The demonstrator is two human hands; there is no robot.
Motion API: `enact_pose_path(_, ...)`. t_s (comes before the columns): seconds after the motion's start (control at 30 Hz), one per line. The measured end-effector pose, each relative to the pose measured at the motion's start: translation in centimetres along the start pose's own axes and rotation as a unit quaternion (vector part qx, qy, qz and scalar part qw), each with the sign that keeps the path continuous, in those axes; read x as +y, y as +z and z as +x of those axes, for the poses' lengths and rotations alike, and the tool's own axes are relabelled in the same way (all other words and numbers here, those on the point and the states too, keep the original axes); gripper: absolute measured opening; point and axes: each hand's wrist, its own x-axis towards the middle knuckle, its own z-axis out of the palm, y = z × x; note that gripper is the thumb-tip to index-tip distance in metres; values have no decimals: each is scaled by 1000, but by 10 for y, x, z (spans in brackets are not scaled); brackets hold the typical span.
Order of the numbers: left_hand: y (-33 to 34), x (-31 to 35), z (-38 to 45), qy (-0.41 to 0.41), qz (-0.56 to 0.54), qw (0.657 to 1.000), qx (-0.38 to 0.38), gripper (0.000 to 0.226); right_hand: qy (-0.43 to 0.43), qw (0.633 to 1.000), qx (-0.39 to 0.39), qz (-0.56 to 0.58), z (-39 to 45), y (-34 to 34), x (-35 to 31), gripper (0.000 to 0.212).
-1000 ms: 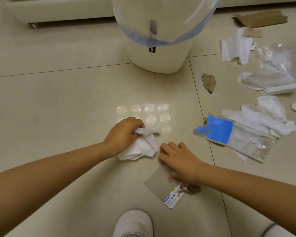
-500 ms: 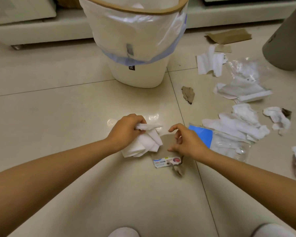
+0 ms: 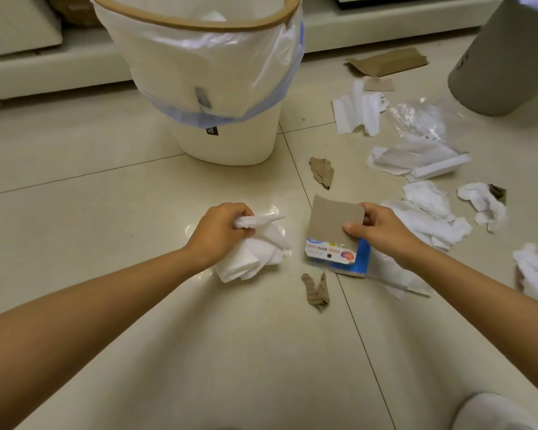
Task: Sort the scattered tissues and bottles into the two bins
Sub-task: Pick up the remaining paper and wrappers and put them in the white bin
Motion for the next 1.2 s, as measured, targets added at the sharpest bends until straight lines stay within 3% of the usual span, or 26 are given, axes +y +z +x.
enact_pose_path(0.07, 2, 3, 3, 3, -10, 1000, -2, 5, -4, 995, -46, -90, -3, -5, 1, 18)
enact_pose_path(0.13, 6, 7, 4, 11, -11, 1000, -4, 6, -26, 980, -42, -195, -4, -6, 2, 11)
enact_pose_path(0.2, 9, 8, 4, 13, -8, 1000, -7, 5, -26, 972, -40, -232, -6, -1, 4, 7)
enact_pose_path(0.43, 10, 4, 2, 17, 12, 1000, -15, 6, -42, 996, -51, 58, -32, 13, -1, 7)
enact_pose_path(0.5, 9, 2, 2, 11, 11, 1000, -10, 6, -11, 993, -104, 48, -40, 20, 6, 9)
enact_pose_path(0.57, 8, 0, 3, 3, 10, 1000, -10, 6, 2, 986, -132, -100, -44, 33, 23, 3)
enact_pose_path(0.67, 9, -1, 2, 2, 14, 1000, -15, 6, -33, 950, -127, -282, -50, 58, 41, 19)
enact_pose_path(0.73, 10, -1, 1, 5, 19, 1000, -18, 5, -52, 950, -99, -290, -56, 71, 40, 34)
enact_pose_path(0.83, 13, -2, 0, 11, 22, 999, -21, 4, -24, 961, -54, -270, -62, 81, 42, 82)
enact_pose_path(0.93, 14, -4, 0, 5, 22, 999, -24, 5, -6, 936, -56, -347, -71, 93, 48, 119)
enact_pose_path(1.07, 13, -6, -1, 2, 23, 999, -28, 6, -20, 914, -57, -401, -79, 105, 59, 118)
enact_pose_path(1.2, 13, -6, -3, 3, 20, 999, -29, 6, -35, 927, -34, -372, -82, 110, 64, 111)
